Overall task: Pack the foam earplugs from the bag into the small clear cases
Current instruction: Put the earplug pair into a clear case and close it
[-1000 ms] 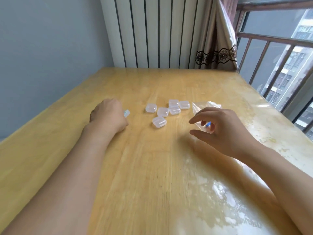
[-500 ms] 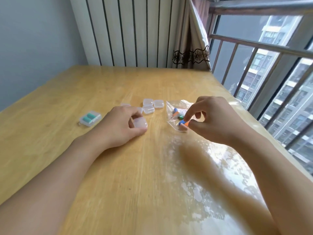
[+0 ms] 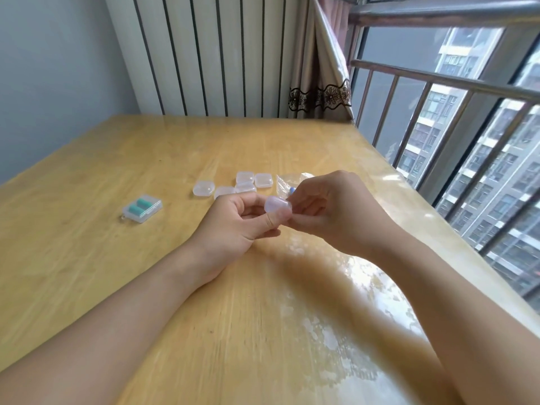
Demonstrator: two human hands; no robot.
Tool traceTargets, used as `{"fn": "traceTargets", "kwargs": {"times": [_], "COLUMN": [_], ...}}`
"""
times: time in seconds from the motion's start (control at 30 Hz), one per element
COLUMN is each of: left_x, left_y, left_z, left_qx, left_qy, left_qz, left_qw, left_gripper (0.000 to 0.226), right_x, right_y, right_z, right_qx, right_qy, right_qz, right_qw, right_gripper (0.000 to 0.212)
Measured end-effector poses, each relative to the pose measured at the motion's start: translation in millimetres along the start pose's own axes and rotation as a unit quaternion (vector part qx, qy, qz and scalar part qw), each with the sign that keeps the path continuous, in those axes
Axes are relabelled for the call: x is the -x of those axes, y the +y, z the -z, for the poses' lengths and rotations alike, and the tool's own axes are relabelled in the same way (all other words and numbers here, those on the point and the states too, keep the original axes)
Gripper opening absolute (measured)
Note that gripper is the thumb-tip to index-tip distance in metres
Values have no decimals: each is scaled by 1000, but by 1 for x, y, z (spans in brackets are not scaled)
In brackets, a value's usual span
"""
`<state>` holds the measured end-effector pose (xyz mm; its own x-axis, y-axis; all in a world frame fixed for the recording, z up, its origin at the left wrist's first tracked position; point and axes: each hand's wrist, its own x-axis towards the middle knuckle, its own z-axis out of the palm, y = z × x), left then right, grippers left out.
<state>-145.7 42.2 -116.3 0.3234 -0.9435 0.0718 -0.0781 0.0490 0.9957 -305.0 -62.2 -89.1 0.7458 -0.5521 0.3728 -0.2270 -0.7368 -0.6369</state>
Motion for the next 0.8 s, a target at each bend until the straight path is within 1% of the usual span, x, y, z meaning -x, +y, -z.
{"fn": "traceTargets", "kwargs": {"times": [0.1,0.17,0.23,0.3,0.33,0.47,0.63,0.73,0.8], "left_x": [2,3,3,3,2,4,2,2,1], "left_y": [3,6,7,7,7,3,3,5,5], "left_z": [-1,-1,-1,0,0,-2,4,7,7], "left_qx": [1,-4,-17,-45,-55,-84,-114,-93,-67], "left_qy": [14,27,34,38,37,20,-1,-17,-26], "left_qz": [-14,-17,-32,-48,-52,-53,-44,-27,-16], "left_qw": [1000,999,999,997,996,995,993,995,997], "left_gripper": [27,35,47,59,62,60,56,57,48], "right_x": [0,2,3,2,0,-2,-1,-1,-1], "right_y": [0,-1,-1,-1,-1,-1,-2,1,2], "right_z": [1,1,-1,-2,-3,-5,-6,-9,-11], "right_qx": [-20,-37,-67,-115,-136,-179,-184,-160,-135], "right_qy": [5,-25,-49,-46,-35,-25,-30,-31,-15], "right_qz": [4,-5,-20,-39,-46,-52,-47,-48,-48], "right_qw": [1000,999,996,992,989,982,981,985,990], "right_gripper": [7,3,7,12,15,15,16,16,16]}}
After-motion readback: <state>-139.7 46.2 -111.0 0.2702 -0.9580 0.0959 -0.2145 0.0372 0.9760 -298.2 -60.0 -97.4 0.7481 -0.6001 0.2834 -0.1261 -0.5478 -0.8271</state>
